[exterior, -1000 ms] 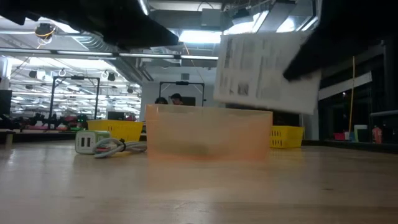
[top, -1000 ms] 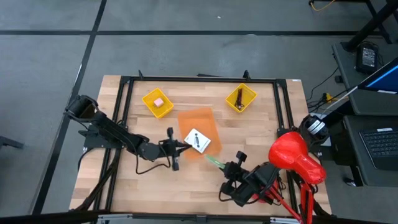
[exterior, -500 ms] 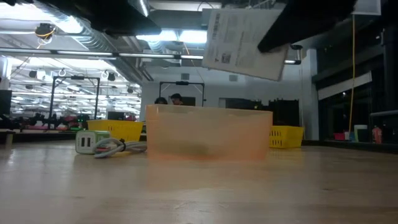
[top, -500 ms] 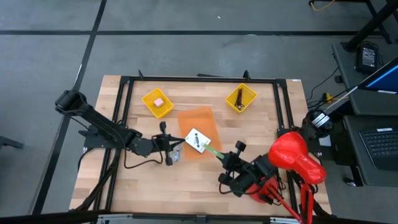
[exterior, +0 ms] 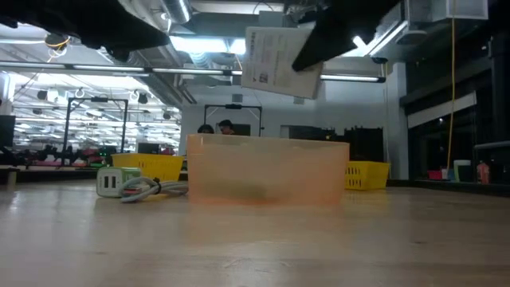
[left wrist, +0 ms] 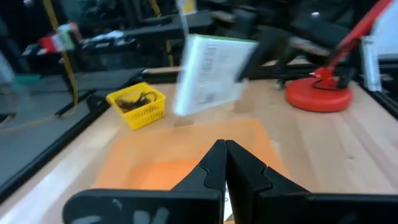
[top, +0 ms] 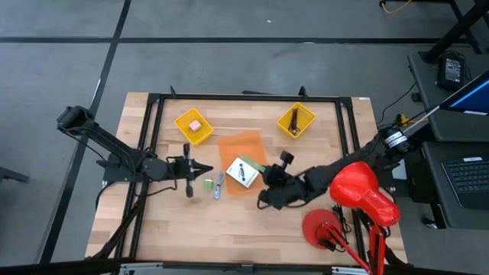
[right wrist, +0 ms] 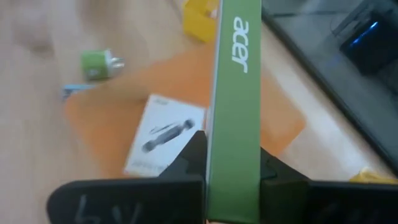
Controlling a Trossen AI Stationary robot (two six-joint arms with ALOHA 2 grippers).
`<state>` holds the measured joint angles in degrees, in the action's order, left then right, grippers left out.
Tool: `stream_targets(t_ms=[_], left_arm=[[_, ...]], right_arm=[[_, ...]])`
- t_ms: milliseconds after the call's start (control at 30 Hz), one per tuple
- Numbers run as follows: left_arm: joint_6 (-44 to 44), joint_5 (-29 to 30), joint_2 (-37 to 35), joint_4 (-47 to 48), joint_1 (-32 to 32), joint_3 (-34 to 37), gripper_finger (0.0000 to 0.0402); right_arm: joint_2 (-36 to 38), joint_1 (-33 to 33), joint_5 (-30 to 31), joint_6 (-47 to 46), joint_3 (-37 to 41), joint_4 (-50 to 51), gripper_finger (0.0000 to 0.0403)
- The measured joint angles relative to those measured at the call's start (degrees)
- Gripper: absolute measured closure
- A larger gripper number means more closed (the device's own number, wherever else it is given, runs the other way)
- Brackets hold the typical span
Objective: Pick and place items into bin
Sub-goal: Put the card reader box into the orange bin
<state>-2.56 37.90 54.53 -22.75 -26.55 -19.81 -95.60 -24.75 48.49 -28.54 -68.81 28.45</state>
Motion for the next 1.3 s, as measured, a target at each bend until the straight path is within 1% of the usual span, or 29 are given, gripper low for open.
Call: stream_targets(t_ms=[133, 267, 400, 567, 767, 867, 933, 1100, 1167, 1300], left_arm=[[4.21, -3.78, -4.32, -0.44, 0.01, 2.39, 0.04], [3.83, -4.03, -9.42, -1.04, 0.15, 5.82, 0.04], [1.8, -4.04, -13.41, -1.24, 0.13, 8.78, 0.04], [1.57, -4.03, -15.65, -2.3, 0.13, 10.65, 0.04], [0.31, -4.04, -15.92, -2.35, 0.13, 10.88, 0.04], [0.13, -4.03, -15.9, -2.35, 0.13, 10.88, 0.04], [0.07, -4.05, -15.9, -2.33, 0.13, 10.88, 0.04], [0.12, -4.05, -15.9, -2.35, 0.13, 10.88, 0.04], [0.11, -4.04, -15.9, -2.34, 0.13, 10.88, 0.04], [0.12, -4.04, -15.88, -2.35, 0.13, 10.88, 0.04]], right_arm=[[0.47, 2.74, -0.45, 9.15, -0.02, -3.23, 0.0374], [0.47, 5.76, -2.75, 15.16, -0.01, -5.19, 0.0374], [0.47, 8.01, -2.93, 20.07, 0.0, -5.17, 0.0374], [-0.15, 9.33, -3.09, 25.74, -0.02, -5.45, 0.0374], [-5.36, 9.48, -2.97, 42.08, -0.02, -9.12, 0.0374], [-8.38, 9.41, 0.4, 47.38, 0.0, -9.42, 0.0374], [-9.93, 9.5, 3.09, 48.82, 0.0, -9.44, 0.0374], [-13.12, 9.19, 7.3, 53.46, 0.0, -10.75, 0.0374], [-13.95, 9.08, 7.91, 55.28, 0.0, -10.92, 0.0374], [-14.96, 9.15, 8.03, 55.93, -0.02, -12.39, 0.0374]])
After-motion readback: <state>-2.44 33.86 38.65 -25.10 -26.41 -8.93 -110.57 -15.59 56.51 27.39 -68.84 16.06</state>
